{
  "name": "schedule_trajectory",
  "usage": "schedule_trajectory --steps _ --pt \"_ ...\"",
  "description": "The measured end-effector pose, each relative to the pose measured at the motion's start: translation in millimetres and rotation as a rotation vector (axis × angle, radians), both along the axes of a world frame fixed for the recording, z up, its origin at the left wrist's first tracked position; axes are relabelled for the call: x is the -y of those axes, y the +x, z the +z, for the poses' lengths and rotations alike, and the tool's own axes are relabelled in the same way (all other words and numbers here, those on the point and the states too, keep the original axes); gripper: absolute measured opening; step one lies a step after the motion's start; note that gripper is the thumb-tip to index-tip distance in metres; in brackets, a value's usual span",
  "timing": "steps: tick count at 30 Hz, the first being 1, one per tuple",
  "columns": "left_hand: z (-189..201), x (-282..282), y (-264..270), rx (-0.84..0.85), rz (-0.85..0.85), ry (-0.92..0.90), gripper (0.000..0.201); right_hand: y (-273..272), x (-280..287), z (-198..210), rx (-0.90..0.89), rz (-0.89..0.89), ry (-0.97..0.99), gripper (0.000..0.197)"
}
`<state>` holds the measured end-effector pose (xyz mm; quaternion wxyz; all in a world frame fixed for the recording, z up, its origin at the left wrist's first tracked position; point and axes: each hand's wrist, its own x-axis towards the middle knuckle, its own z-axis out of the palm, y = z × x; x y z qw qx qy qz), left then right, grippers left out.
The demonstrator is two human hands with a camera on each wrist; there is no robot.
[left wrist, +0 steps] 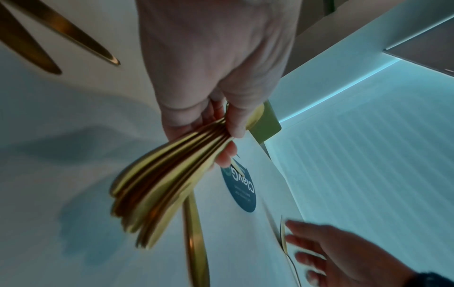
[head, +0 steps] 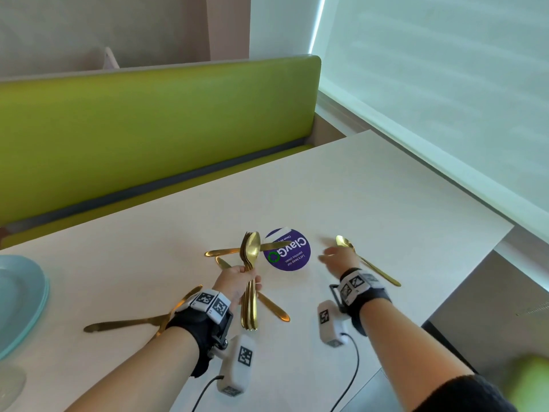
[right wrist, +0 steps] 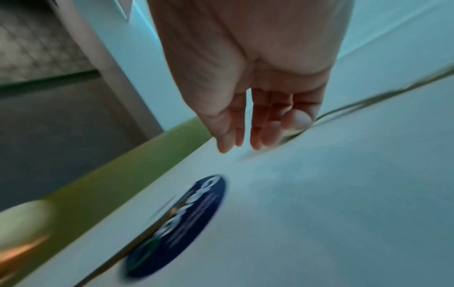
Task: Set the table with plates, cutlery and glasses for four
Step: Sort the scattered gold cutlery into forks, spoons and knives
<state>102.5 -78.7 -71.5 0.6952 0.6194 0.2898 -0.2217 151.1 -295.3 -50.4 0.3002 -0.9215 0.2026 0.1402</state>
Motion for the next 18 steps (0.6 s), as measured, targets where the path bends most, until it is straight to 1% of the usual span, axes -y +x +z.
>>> schedule_trajectory --steps 1,3,6,8,10,14,16,18 --pt "-3 0 1 -0.001 0.011 0.009 0.014 6 17 0 -0.028 -0.04 -0.12 0.029" --pt "-7 0 4 0.001 0.02 0.026 0.013 11 46 -1 -0.062 -0.099 -0.245 0.029" --pt "-10 1 7 0.0 0.01 0.03 0.012 16 70 -11 -0.102 -0.059 -0.347 0.032" --pt "-12 4 10 -0.004 0.01 0.021 0.012 16 76 -19 -0.158 -0.017 -0.39 0.029" --pt "-13 5 12 -0.013 0.013 0.011 0.011 16 80 -26 -0.177 0.002 -0.429 0.028" --pt "-14 9 15 -0.022 0.003 0.022 0.01 13 78 -32 -0.143 -0.017 -0.453 0.028" --pt "-14 11 15 -0.023 -0.003 0.027 0.009 12 70 -30 -0.119 -0.026 -0.403 0.027" --pt "-13 13 14 -0.024 -0.009 0.024 0.008 12 57 -23 -0.061 -0.027 -0.293 0.023"
